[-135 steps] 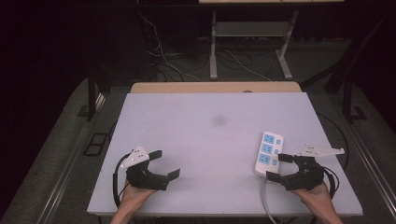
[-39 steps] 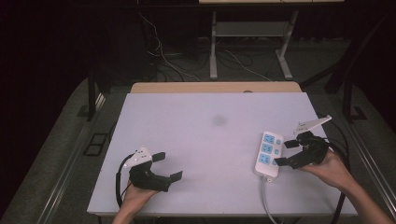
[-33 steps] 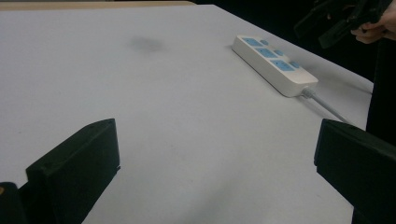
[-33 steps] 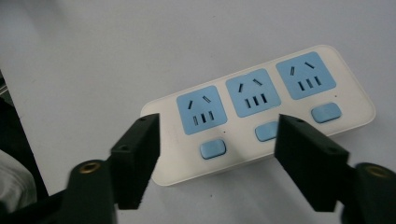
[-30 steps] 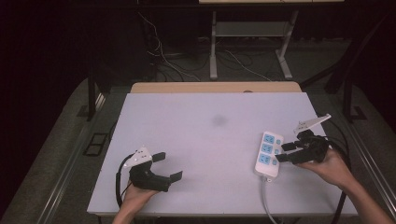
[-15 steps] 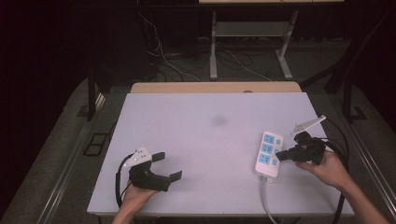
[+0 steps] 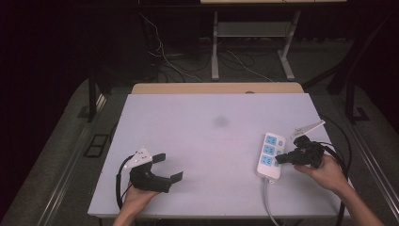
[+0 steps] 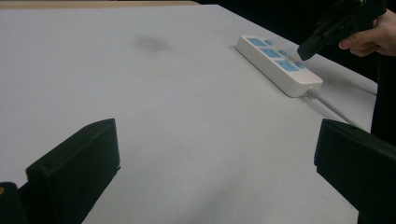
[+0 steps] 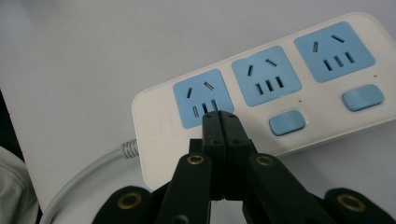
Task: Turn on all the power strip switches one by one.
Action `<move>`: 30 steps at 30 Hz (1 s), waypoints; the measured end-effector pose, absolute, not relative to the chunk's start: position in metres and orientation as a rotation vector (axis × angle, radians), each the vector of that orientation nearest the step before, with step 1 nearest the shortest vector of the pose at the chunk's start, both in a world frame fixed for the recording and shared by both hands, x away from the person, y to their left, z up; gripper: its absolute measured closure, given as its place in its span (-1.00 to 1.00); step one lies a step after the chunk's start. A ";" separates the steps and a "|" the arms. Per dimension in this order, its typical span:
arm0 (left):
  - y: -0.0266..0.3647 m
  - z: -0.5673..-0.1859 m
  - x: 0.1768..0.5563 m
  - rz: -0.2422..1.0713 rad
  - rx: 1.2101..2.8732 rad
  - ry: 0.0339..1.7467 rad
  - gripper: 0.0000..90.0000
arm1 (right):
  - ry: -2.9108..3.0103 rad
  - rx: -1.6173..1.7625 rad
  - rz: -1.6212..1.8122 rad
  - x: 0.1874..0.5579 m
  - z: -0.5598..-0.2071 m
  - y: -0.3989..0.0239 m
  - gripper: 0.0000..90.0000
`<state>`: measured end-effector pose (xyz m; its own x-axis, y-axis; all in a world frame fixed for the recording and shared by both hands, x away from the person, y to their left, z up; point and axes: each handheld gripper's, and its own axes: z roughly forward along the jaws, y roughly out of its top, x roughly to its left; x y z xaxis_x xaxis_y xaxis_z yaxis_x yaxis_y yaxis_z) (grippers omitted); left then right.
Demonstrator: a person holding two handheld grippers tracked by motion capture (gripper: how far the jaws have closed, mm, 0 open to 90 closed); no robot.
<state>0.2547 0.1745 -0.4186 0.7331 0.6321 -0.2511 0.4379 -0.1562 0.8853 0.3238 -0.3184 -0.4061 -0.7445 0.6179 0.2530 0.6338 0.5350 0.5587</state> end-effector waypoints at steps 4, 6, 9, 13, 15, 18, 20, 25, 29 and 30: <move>0.174 -0.419 0.255 0.212 1.794 0.839 -1.00 | -2.728 -1.119 -1.010 0.324 -0.408 -0.316 1.00; 0.174 -0.419 0.255 0.210 1.795 0.840 -1.00 | -2.733 -1.115 -1.002 0.324 -0.410 -0.315 1.00; 0.174 -0.419 0.255 0.210 1.796 0.838 -1.00 | -2.727 -1.110 -1.012 0.324 -0.411 -0.315 1.00; 0.174 -0.419 0.254 0.208 1.794 0.839 -1.00 | -2.732 -1.107 -1.007 0.325 -0.411 -0.315 1.00; 0.174 -0.419 0.254 0.209 1.794 0.840 -1.00 | -2.737 -1.100 -1.005 0.325 -0.411 -0.314 1.00; 0.174 -0.419 0.254 0.207 1.795 0.840 -1.00 | -2.733 -1.095 -1.005 0.326 -0.412 -0.315 1.00; 0.173 -0.419 0.254 0.207 1.797 0.838 -1.00 | -2.737 -1.096 -1.003 0.325 -0.413 -0.315 1.00; 0.173 -0.419 0.255 0.208 1.802 0.834 -1.00 | -2.736 -1.089 -0.998 0.326 -0.413 -0.315 1.00; 0.173 -0.419 0.254 0.208 1.799 0.837 -1.00 | -2.738 -1.083 -1.000 0.326 -0.414 -0.315 1.00; 0.173 -0.419 0.255 0.208 1.800 0.837 -1.00 | -2.741 -1.080 -1.001 0.326 -0.414 -0.315 1.00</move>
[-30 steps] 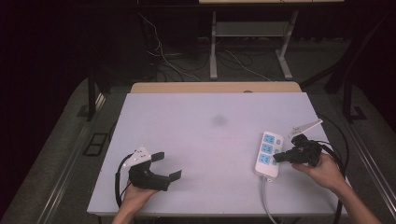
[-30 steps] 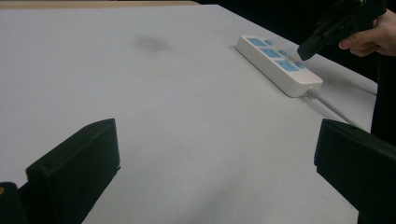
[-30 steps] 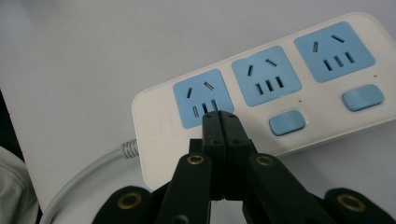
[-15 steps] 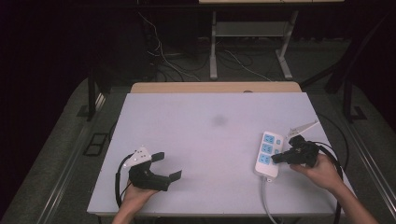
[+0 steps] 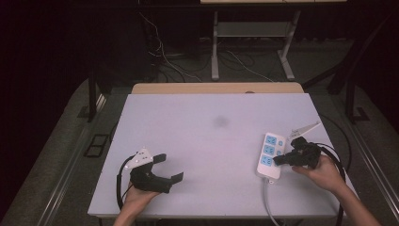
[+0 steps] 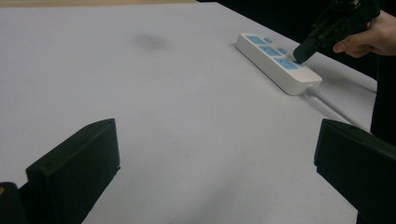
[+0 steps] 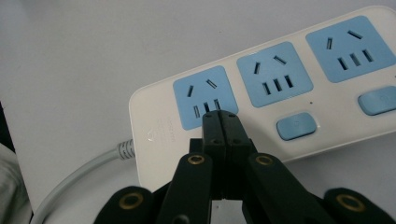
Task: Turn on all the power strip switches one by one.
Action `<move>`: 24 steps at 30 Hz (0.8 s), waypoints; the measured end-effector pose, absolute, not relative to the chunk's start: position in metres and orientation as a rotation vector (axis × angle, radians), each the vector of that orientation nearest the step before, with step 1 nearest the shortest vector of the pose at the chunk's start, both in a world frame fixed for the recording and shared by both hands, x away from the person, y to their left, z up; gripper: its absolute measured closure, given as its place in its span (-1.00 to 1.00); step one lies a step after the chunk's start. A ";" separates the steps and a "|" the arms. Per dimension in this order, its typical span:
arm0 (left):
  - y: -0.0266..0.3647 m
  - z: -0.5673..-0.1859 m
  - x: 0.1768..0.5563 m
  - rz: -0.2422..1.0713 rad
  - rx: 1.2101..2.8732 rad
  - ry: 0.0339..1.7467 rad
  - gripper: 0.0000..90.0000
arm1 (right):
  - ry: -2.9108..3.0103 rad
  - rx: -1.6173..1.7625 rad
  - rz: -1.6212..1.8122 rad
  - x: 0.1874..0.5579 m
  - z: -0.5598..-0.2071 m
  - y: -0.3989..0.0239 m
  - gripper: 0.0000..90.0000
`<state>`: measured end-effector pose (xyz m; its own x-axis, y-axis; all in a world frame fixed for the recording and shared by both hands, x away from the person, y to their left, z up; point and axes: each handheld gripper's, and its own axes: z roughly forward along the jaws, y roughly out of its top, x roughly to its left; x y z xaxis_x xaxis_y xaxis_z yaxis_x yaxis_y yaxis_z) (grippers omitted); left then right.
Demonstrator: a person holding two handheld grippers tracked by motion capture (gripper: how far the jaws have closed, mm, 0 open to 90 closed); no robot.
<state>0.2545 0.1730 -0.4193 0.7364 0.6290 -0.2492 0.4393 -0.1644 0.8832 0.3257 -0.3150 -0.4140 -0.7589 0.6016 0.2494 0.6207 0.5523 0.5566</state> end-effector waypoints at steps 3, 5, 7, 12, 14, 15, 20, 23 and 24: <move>0.173 -0.419 0.256 0.205 1.799 0.839 -1.00 | -2.763 -1.072 -1.000 0.324 -0.414 -0.314 1.00; 0.173 -0.419 0.256 0.205 1.798 0.839 -1.00 | -2.751 -1.068 -1.000 0.325 -0.414 -0.315 1.00; 0.173 -0.419 0.256 0.204 1.798 0.840 -1.00 | -2.745 -1.062 -1.002 0.326 -0.415 -0.315 1.00; 0.174 -0.420 0.257 0.204 1.797 0.844 -1.00 | -2.768 -1.046 -0.999 0.325 -0.415 -0.314 1.00; 0.174 -0.420 0.256 0.205 1.797 0.844 -1.00 | -2.771 -1.043 -1.000 0.325 -0.415 -0.314 1.00; 0.174 -0.420 0.256 0.206 1.798 0.843 -1.00 | -2.771 -1.045 -0.999 0.325 -0.415 -0.314 1.00; 0.174 -0.420 0.256 0.206 1.797 0.844 -1.00 | -2.765 -1.048 -1.014 0.324 -0.415 -0.315 1.00; 0.175 -0.420 0.256 0.204 1.794 0.846 -1.00 | -2.747 -1.056 -1.049 0.321 -0.417 -0.318 1.00; 0.175 -0.420 0.256 0.203 1.794 0.846 -1.00 | -2.747 -1.056 -1.049 0.321 -0.417 -0.318 1.00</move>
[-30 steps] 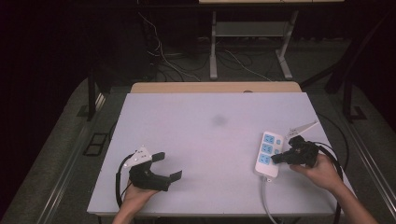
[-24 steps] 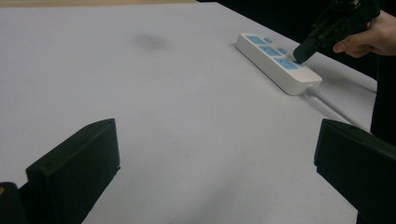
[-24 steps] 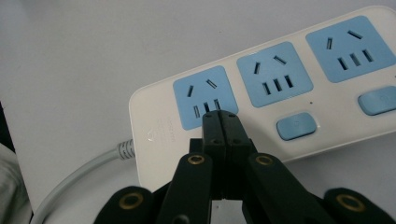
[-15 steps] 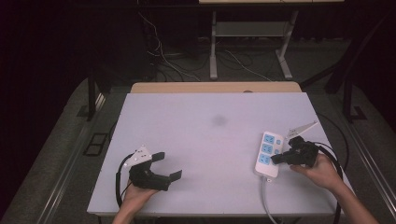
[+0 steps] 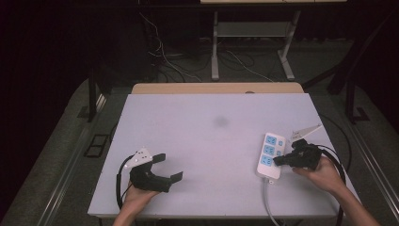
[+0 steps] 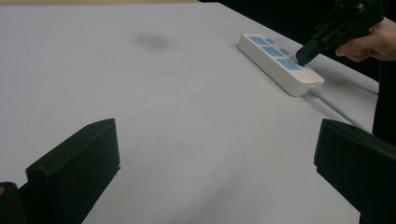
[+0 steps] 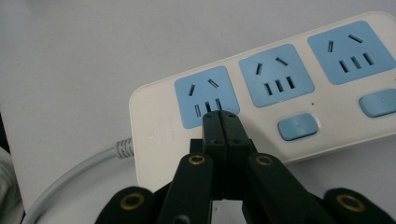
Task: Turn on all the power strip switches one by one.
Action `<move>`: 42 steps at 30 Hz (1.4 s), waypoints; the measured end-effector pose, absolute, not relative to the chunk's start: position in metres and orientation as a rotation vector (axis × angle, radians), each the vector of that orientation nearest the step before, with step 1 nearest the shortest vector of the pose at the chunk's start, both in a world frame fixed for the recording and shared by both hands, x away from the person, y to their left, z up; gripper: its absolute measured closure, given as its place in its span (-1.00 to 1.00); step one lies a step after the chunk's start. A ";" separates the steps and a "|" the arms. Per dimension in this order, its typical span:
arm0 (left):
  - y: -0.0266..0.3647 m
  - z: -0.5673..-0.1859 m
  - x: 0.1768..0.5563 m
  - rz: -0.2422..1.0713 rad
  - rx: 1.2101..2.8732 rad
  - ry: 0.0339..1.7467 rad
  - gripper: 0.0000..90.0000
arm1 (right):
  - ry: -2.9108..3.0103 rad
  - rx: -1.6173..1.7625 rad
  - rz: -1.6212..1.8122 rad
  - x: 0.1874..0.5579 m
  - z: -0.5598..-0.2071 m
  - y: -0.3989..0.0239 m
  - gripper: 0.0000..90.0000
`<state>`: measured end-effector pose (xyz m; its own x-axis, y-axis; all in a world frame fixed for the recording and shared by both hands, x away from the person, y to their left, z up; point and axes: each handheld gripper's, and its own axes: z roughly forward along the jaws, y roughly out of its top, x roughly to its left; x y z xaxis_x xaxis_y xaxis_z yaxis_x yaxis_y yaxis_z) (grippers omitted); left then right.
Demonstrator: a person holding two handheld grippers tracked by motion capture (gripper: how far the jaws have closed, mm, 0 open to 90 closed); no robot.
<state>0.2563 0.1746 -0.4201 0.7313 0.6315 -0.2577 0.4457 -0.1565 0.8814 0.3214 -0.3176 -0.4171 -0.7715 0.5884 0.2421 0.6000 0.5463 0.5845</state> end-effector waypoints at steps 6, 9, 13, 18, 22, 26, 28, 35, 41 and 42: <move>0.174 -0.420 0.255 0.207 1.796 0.841 -1.00 | -2.739 -1.053 -1.046 0.320 -0.416 -0.316 1.00; 0.175 -0.419 0.255 0.206 1.793 0.843 -1.00 | -2.725 -1.049 -1.054 0.319 -0.416 -0.317 1.00; 0.175 -0.420 0.256 0.205 1.792 0.847 -1.00 | -2.699 -1.047 -1.087 0.318 -0.412 -0.317 1.00; 0.175 -0.420 0.256 0.204 1.793 0.846 -1.00 | -2.696 -1.038 -1.098 0.317 -0.405 -0.319 1.00; 0.176 -0.419 0.255 0.206 1.792 0.845 -1.00 | -2.701 -1.028 -1.108 0.317 -0.396 -0.319 1.00; 0.176 -0.419 0.255 0.207 1.790 0.847 -1.00 | -2.713 -1.019 -1.108 0.317 -0.387 -0.319 1.00; 0.176 -0.419 0.255 0.208 1.792 0.845 -1.00 | -2.724 -1.014 -1.105 0.318 -0.383 -0.319 1.00; 0.176 -0.419 0.256 0.206 1.794 0.845 -1.00 | -2.739 -1.020 -1.097 0.324 -0.375 -0.320 1.00; 0.176 -0.419 0.256 0.208 1.793 0.848 -1.00 | -2.747 -1.031 -1.087 0.331 -0.369 -0.323 1.00; 0.176 -0.419 0.256 0.208 1.795 0.847 -1.00 | -2.748 -1.032 -1.088 0.331 -0.368 -0.323 1.00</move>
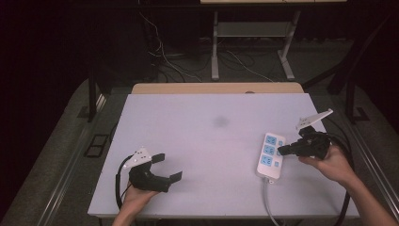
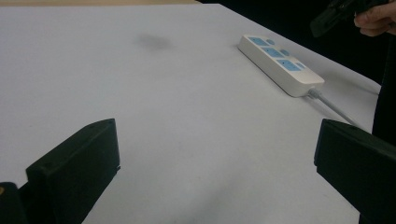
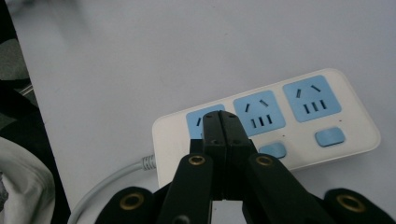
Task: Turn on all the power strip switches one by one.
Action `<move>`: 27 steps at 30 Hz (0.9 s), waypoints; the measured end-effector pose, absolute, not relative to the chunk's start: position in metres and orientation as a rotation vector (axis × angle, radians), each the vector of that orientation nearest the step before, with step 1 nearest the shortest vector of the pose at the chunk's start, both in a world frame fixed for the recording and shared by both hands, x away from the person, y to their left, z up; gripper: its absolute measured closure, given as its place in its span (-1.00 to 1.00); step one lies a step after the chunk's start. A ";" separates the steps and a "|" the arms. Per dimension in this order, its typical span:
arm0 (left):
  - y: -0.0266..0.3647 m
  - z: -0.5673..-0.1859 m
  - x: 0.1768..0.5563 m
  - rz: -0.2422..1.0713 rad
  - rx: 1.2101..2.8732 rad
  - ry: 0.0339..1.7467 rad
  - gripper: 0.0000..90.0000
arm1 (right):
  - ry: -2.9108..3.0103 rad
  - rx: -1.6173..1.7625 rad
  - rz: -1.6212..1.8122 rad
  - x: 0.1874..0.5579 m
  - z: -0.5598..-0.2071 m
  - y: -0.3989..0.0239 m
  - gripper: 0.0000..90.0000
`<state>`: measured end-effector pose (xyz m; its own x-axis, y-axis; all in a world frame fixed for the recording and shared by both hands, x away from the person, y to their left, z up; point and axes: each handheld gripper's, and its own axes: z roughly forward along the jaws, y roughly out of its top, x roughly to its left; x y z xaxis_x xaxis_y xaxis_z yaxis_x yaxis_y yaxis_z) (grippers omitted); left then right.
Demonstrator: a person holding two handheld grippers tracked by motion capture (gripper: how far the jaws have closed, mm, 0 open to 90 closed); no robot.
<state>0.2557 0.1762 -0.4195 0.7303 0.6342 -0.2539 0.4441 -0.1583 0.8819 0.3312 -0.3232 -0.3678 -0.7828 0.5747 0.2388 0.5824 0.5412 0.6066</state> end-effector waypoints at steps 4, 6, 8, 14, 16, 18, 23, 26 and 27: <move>0.176 -0.420 0.256 0.207 1.799 0.849 -1.00 | -2.751 -1.049 -1.084 0.335 -0.365 -0.326 1.00; 0.176 -0.420 0.256 0.207 1.799 0.848 -1.00 | -2.753 -1.052 -1.086 0.337 -0.364 -0.328 1.00; 0.176 -0.419 0.256 0.208 1.800 0.847 -1.00 | -2.750 -1.059 -1.085 0.340 -0.365 -0.330 1.00; 0.176 -0.420 0.256 0.210 1.798 0.851 -1.00 | -2.741 -1.078 -1.084 0.346 -0.369 -0.334 1.00; 0.176 -0.420 0.256 0.210 1.797 0.851 -1.00 | -2.741 -1.075 -1.080 0.348 -0.370 -0.334 1.00; 0.176 -0.420 0.256 0.210 1.799 0.850 -1.00 | -2.740 -1.073 -1.081 0.350 -0.372 -0.334 1.00; 0.176 -0.420 0.256 0.209 1.799 0.848 -1.00 | -2.737 -1.084 -1.067 0.354 -0.376 -0.335 1.00; 0.176 -0.420 0.256 0.210 1.800 0.847 -1.00 | -2.737 -1.084 -1.066 0.357 -0.378 -0.335 1.00; 0.176 -0.420 0.256 0.209 1.799 0.848 -1.00 | -2.738 -1.086 -1.058 0.358 -0.379 -0.335 1.00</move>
<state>0.2557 0.1759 -0.4198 0.7298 0.6354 -0.2522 0.4451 -0.1616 0.8808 0.3579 -0.3346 -0.3791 -0.7591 0.6032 0.2449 0.6111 0.5304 0.5876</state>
